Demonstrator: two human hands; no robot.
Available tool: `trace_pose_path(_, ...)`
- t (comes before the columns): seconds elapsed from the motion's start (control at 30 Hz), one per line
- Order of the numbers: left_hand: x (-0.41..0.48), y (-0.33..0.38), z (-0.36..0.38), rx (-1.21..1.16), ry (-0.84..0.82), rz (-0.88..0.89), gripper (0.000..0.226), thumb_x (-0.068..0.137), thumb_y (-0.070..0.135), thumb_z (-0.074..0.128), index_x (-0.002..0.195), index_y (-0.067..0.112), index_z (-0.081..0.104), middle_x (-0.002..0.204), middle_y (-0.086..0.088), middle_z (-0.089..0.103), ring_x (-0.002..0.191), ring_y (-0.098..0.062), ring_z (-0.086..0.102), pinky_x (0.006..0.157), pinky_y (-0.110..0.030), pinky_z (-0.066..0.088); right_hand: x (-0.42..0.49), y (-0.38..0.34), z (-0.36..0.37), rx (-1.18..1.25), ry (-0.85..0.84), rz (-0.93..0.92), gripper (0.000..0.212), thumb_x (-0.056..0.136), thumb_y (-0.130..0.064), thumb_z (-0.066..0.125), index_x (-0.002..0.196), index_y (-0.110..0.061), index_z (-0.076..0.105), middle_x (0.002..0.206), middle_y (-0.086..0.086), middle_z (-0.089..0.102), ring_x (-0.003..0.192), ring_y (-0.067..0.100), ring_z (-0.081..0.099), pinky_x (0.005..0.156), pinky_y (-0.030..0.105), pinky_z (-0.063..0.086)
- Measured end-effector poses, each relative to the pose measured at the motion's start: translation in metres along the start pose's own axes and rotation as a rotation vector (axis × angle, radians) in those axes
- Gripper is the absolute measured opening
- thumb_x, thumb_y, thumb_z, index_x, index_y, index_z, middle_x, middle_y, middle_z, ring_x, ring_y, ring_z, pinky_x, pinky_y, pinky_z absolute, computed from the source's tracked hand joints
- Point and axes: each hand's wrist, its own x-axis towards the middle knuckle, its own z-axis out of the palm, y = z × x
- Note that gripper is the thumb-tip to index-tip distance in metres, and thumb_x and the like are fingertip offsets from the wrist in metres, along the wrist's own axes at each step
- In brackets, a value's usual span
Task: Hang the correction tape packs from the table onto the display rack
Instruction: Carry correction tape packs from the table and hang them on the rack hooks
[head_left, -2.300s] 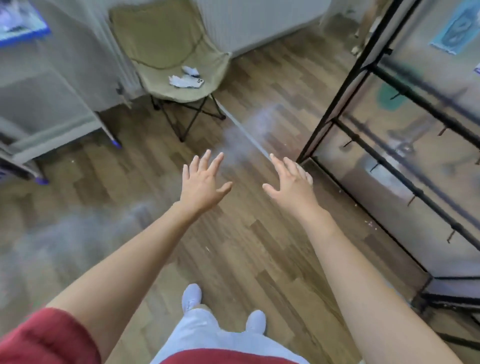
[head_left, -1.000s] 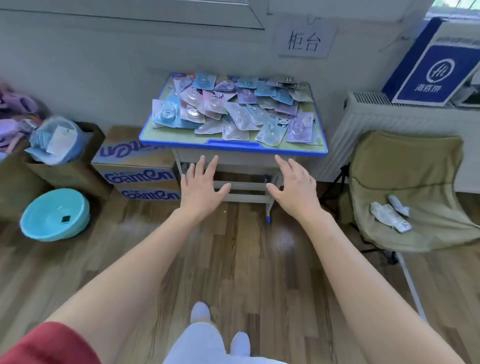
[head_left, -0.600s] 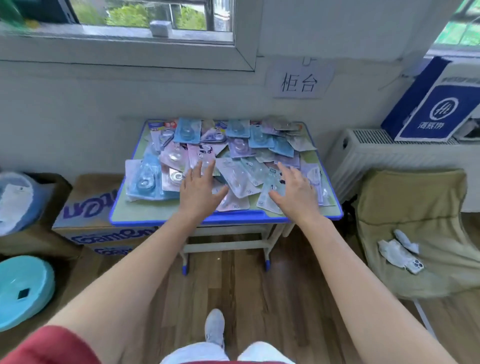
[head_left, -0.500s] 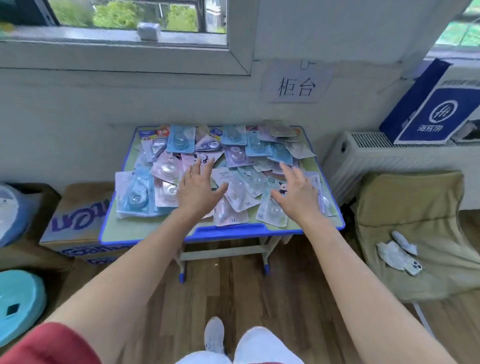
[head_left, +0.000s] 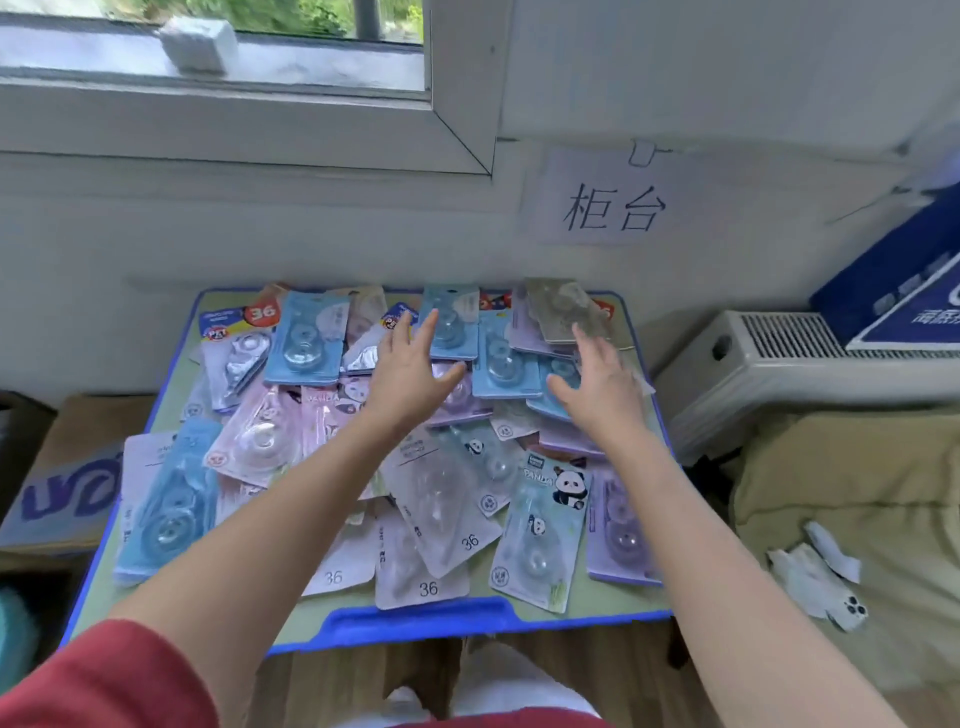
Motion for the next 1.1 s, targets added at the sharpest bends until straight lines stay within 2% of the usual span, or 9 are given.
trace_pose_path(0.13,0.047,0.011,0.017,0.049,-0.039,-0.061,0.075,0.092,0.043,0.055,0.152,0.027,0.013,0.16,-0.007,0.004,0.146,-0.03,0.005,0.117,-0.044,0.015,0.058,0.008,-0.003,-0.012,-0.017,-0.028,0.07,0.091,-0.034,0.056,0.15,-0.019,0.021,0.156,0.012,0.02,0.142,0.03,0.021,0.111,0.047,0.028)
trace_pose_path(0.3,0.087,0.011,0.035,0.158,-0.109,-0.126,0.077,0.092,0.048,0.053,0.153,0.025,0.012,0.16,-0.012,0.003,0.145,-0.037,0.006,0.117,-0.042,0.01,0.106,0.012,0.002,-0.041,-0.118,0.003,0.078,0.09,-0.048,0.054,0.152,-0.024,0.014,0.159,0.008,0.01,0.143,0.033,0.015,0.113,0.051,0.021)
trace_pose_path(0.57,0.121,0.012,0.048,0.254,-0.158,-0.19,0.083,0.087,0.064,0.049,0.153,0.028,0.014,0.16,-0.014,0.006,0.145,-0.036,0.008,0.117,-0.041,0.01,0.136,0.015,0.014,-0.056,-0.198,0.071,0.085,0.083,-0.058,0.059,0.151,-0.029,0.016,0.157,0.011,0.012,0.141,0.039,0.015,0.112,0.053,0.022)
trace_pose_path(0.73,0.128,0.015,0.051,0.242,-0.089,-0.213,0.076,0.088,0.056,0.054,0.15,0.025,0.023,0.157,-0.014,0.016,0.142,-0.034,0.022,0.112,-0.042,0.023,0.143,0.014,0.015,-0.064,-0.199,0.069,0.082,0.082,-0.06,0.059,0.149,-0.032,0.021,0.156,0.013,0.017,0.139,0.039,0.02,0.111,0.052,0.021)
trace_pose_path(0.97,0.138,0.021,0.053,0.185,-0.091,-0.262,0.077,0.084,0.049,0.063,0.148,0.024,0.028,0.155,-0.016,0.019,0.142,-0.036,0.015,0.113,-0.045,0.017,0.148,0.003,0.021,-0.063,-0.138,0.076,0.074,0.082,-0.054,0.062,0.145,-0.025,0.033,0.152,0.016,0.024,0.137,0.037,0.027,0.112,0.047,0.024)
trace_pose_path(1.1,0.136,0.024,0.05,0.16,-0.025,-0.256,0.073,0.082,0.043,0.065,0.146,0.024,0.033,0.154,-0.016,0.021,0.14,-0.037,0.02,0.111,-0.044,0.019,0.152,-0.005,0.024,-0.065,-0.104,0.098,0.068,0.084,-0.05,0.062,0.139,-0.017,0.04,0.146,0.018,0.031,0.132,0.038,0.032,0.105,0.044,0.031)
